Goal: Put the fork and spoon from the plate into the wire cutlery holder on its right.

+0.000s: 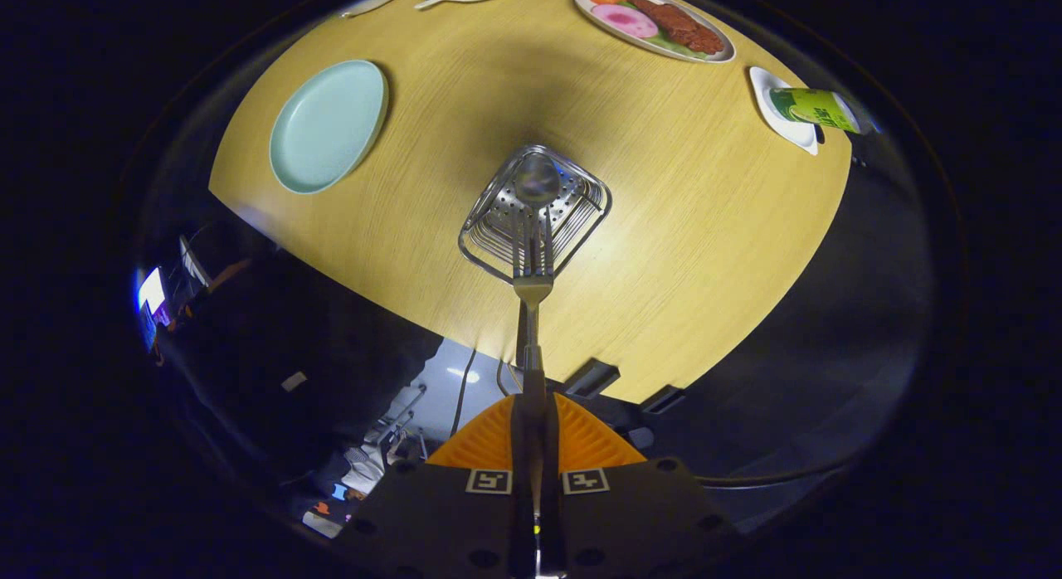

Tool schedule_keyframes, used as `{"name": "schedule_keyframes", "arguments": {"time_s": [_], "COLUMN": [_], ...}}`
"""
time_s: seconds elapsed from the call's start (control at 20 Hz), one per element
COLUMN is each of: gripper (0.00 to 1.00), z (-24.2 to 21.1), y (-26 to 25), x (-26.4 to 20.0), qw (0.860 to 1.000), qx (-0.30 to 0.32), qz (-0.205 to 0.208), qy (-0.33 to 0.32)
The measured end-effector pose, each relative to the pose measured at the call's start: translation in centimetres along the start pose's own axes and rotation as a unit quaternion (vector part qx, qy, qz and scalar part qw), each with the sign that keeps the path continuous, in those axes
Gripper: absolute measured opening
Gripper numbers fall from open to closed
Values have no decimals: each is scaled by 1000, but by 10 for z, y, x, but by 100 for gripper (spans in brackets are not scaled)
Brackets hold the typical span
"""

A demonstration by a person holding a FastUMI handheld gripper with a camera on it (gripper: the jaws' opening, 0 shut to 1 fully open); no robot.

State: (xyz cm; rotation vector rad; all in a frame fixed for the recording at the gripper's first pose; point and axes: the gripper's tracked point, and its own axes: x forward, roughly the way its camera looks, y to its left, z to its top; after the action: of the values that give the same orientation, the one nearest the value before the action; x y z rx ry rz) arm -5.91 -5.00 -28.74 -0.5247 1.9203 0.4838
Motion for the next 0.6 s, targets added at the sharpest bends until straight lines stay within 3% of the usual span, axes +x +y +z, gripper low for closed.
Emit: {"name": "schedule_keyframes", "arguments": {"time_s": [0.3, 0.6], "gripper": [7, 11], "z": [29, 46], "y": [-11, -17], "x": [12, 14], "qw": [998, 998], "qx": [-6, 18], "qz": [-22, -21], "qy": [58, 61]}}
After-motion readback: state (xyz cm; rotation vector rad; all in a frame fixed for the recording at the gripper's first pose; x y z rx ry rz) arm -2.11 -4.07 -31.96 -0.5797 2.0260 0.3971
